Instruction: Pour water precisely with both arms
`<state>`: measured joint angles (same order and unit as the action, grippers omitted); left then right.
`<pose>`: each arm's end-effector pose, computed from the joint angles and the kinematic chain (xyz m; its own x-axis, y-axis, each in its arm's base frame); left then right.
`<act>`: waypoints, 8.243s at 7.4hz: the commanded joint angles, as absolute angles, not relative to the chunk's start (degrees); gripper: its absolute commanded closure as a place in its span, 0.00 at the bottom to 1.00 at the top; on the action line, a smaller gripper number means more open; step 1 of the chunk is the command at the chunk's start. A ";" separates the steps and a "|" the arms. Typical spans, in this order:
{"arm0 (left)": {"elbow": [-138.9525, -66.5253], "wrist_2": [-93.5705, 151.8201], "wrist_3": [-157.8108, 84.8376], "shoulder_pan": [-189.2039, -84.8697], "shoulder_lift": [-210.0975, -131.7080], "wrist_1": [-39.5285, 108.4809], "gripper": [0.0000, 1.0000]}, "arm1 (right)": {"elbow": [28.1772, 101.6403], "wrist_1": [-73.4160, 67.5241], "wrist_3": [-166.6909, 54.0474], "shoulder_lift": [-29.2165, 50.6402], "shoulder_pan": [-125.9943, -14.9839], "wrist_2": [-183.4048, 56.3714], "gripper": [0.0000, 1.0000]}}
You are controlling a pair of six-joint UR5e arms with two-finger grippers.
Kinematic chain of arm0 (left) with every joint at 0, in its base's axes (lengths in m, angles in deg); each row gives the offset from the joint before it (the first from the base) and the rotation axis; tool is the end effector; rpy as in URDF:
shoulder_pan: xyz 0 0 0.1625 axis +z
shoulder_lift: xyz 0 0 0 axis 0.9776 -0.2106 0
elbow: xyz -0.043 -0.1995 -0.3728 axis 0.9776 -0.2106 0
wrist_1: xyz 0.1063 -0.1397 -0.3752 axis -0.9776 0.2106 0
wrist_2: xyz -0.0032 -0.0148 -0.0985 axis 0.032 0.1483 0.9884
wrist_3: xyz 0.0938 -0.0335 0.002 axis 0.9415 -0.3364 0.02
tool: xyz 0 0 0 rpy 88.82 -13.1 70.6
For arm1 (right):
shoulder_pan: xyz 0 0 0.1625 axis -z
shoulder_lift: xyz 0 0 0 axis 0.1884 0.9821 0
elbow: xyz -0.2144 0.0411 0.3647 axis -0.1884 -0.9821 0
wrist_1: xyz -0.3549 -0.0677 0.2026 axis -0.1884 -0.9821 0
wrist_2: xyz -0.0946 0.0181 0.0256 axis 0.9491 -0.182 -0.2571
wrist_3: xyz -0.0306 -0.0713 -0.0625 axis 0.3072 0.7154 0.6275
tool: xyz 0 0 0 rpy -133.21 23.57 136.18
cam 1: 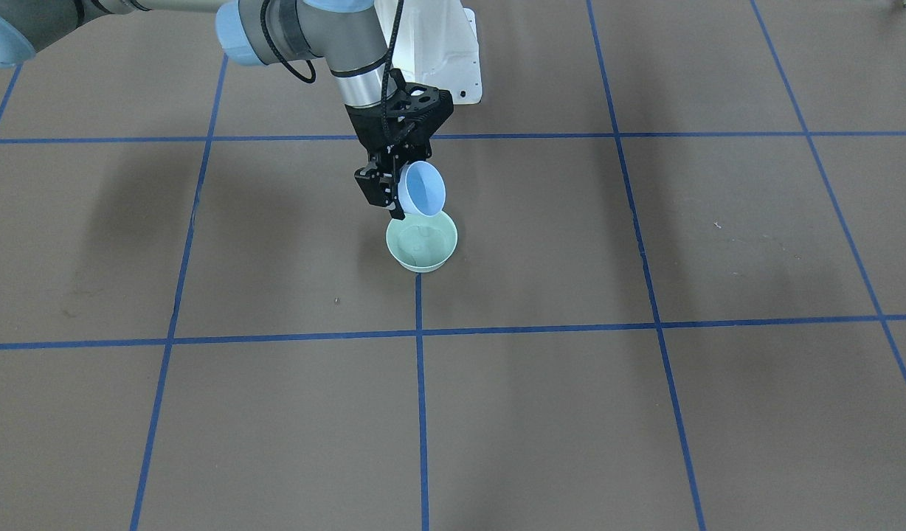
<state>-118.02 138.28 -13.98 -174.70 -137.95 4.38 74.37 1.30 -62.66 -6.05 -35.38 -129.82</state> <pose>-0.1147 -0.3810 0.6333 0.7609 0.0343 -0.6480 0.0165 0.9973 0.0721 -0.5282 -0.3889 0.1524 0.5304 -0.7709 0.3527 0.1651 0.5020 0.8489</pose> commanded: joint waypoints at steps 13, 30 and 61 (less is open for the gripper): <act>-118.38 138.37 -13.93 -174.70 -138.04 4.77 0.00 | 73.69 12.54 -110.47 15.75 -37.14 -87.43 1.00; -118.47 138.37 -14.02 -174.61 -138.48 4.77 0.00 | 61.30 12.54 -134.65 31.61 -39.42 -81.89 0.01; -116.27 138.28 -14.99 -174.17 -138.21 10.75 0.00 | 62.79 -14.09 -16.96 36.87 -106.39 -166.35 0.00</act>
